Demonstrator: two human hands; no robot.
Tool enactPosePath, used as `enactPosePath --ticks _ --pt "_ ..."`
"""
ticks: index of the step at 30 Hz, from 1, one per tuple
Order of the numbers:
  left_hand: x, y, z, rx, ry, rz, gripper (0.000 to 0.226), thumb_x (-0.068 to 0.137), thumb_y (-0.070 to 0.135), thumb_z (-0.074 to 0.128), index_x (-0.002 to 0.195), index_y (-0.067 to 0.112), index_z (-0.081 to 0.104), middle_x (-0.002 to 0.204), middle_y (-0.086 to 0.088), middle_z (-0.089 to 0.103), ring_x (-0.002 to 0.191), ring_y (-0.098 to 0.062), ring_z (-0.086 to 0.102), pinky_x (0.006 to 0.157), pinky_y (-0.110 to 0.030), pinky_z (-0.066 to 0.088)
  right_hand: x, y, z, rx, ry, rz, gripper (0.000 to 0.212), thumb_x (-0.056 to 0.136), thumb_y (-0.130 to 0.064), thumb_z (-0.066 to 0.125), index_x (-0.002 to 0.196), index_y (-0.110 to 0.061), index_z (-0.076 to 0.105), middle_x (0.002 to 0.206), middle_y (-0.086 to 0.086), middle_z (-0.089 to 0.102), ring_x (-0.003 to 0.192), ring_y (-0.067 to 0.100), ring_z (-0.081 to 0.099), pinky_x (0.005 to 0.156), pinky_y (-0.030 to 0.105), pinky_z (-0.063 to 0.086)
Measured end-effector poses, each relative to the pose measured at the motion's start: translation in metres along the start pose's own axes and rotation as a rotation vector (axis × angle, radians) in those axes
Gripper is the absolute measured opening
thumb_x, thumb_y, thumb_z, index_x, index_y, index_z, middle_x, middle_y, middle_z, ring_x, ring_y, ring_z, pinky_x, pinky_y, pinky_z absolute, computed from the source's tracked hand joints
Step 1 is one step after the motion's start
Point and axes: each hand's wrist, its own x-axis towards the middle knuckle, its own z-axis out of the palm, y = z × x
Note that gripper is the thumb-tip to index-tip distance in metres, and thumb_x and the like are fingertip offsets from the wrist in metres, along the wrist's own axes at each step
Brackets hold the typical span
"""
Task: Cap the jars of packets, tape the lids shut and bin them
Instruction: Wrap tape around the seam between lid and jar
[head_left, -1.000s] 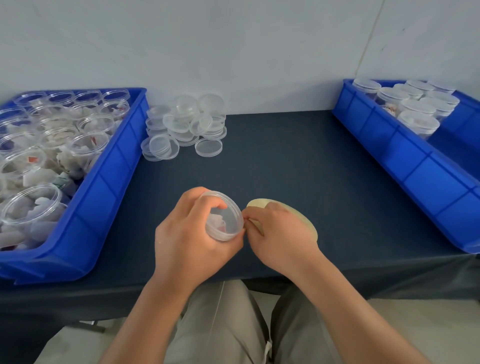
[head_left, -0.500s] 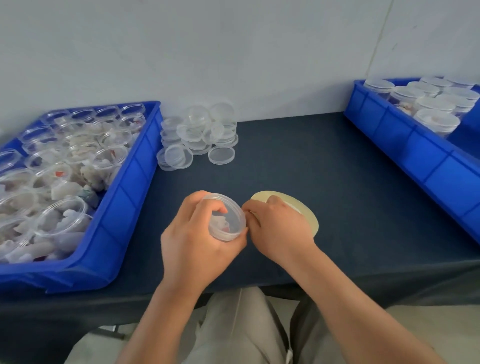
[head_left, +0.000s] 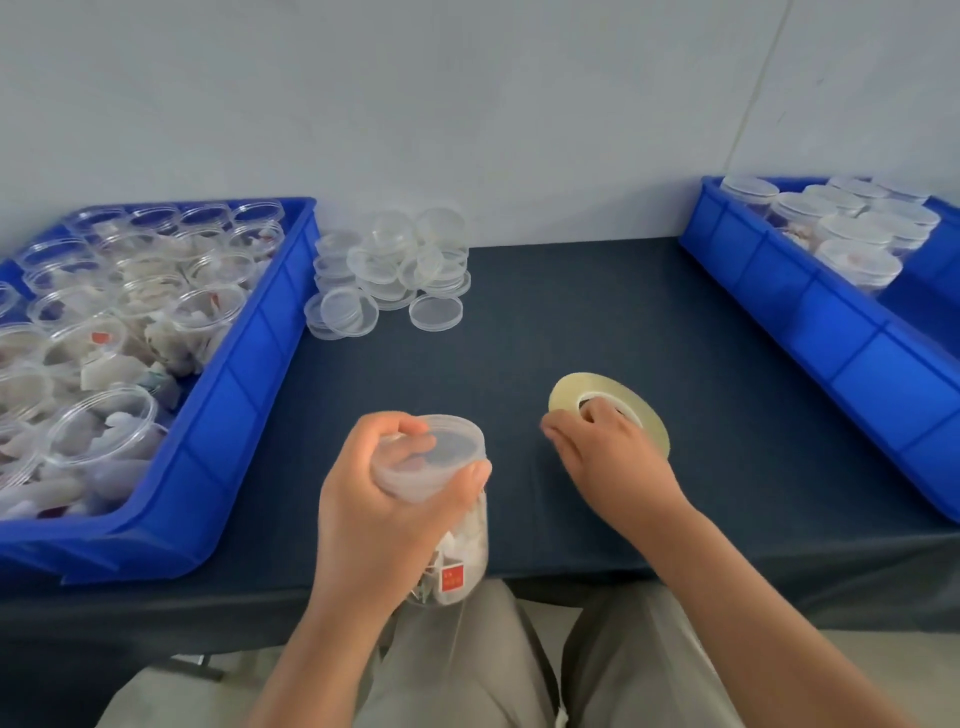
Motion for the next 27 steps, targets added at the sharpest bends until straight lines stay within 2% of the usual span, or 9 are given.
enactPosePath --ticks 2,4,8,13,15,17,20,24,27 --pt "0.002 0.000 0.002 -0.010 -0.001 -0.018 0.059 0.056 0.070 0.078 0.104 0.040 0.062 0.110 0.026 0.066 0.104 0.005 0.063 0.068 -0.016 0.054 -0.004 -0.001 0.009 0.014 -0.006 -0.019 0.031 0.111 -0.043 0.042 0.135 -0.041 0.062 0.104 -0.001 0.053 0.088 0.022 0.058 0.072 0.040 0.056" --pt "0.003 0.002 0.004 -0.023 -0.002 -0.037 0.057 0.054 0.072 0.077 0.103 0.047 0.060 0.110 0.030 0.065 0.102 0.008 0.062 0.065 -0.017 0.054 -0.008 -0.001 0.018 -0.038 0.003 -0.062 0.039 0.110 -0.047 0.039 0.143 -0.043 0.061 0.105 -0.001 0.055 0.092 0.022 0.056 0.081 0.037 0.052" --pt "0.007 0.002 0.008 -0.038 0.013 -0.059 0.057 0.054 0.073 0.077 0.103 0.048 0.060 0.109 0.034 0.064 0.101 0.011 0.062 0.071 -0.022 0.052 -0.007 0.004 0.025 -0.145 -0.049 -0.094 0.056 0.110 -0.055 0.031 0.164 -0.043 0.032 0.113 -0.004 0.049 0.101 0.019 0.050 0.094 0.036 0.047" --pt "0.010 0.001 0.011 -0.050 0.023 -0.049 0.055 0.057 0.072 0.079 0.103 0.048 0.060 0.111 0.032 0.064 0.103 0.009 0.062 0.072 -0.022 0.052 -0.003 -0.002 0.011 -0.165 -0.195 -0.076 0.072 0.103 -0.071 0.034 0.166 -0.037 0.024 0.134 -0.001 0.048 0.124 0.023 0.047 0.113 0.042 0.039" --pt "0.011 0.000 0.013 -0.051 0.025 -0.044 0.056 0.058 0.071 0.079 0.104 0.045 0.060 0.111 0.032 0.065 0.104 0.008 0.062 0.074 -0.024 0.053 -0.004 -0.012 -0.003 0.009 -0.154 -0.029 0.074 0.099 -0.076 0.036 0.161 -0.037 0.036 0.142 -0.005 0.049 0.134 0.020 0.044 0.119 0.042 0.033" --pt "0.013 0.000 0.015 -0.044 0.014 -0.033 0.056 0.060 0.072 0.080 0.105 0.046 0.060 0.111 0.032 0.064 0.105 0.009 0.062 0.072 -0.021 0.055 -0.010 -0.028 -0.022 0.420 -0.023 -0.003 0.076 0.092 -0.084 0.034 0.150 -0.038 0.052 0.142 -0.013 0.054 0.136 0.008 0.046 0.119 0.037 0.037" --pt "0.015 0.002 0.016 -0.071 -0.029 -0.015 0.054 0.061 0.074 0.080 0.105 0.048 0.059 0.109 0.029 0.065 0.102 0.007 0.065 0.069 -0.013 0.055 -0.024 -0.057 -0.042 0.933 -0.041 -0.112 0.075 0.088 -0.091 0.040 0.147 -0.045 0.050 0.140 -0.020 0.059 0.134 0.003 0.054 0.107 0.020 0.047" --pt "0.016 0.004 0.015 -0.139 -0.105 -0.010 0.047 0.072 0.073 0.068 0.108 0.043 0.060 0.107 0.025 0.069 0.096 -0.001 0.071 0.070 -0.016 0.057 -0.028 -0.078 -0.053 1.165 -0.165 -0.073 0.077 0.088 -0.073 0.064 0.153 -0.036 0.047 0.133 -0.014 0.069 0.126 0.009 0.065 0.103 0.033 0.056" --pt "0.016 0.004 0.012 -0.182 -0.159 -0.052 0.048 0.077 0.075 0.059 0.110 0.042 0.062 0.106 0.019 0.072 0.092 -0.008 0.075 0.067 -0.024 0.061 -0.029 -0.079 -0.051 1.292 -0.151 -0.020 0.059 0.093 -0.059 0.064 0.148 -0.038 0.055 0.122 -0.006 0.075 0.114 0.014 0.071 0.095 0.028 0.058"
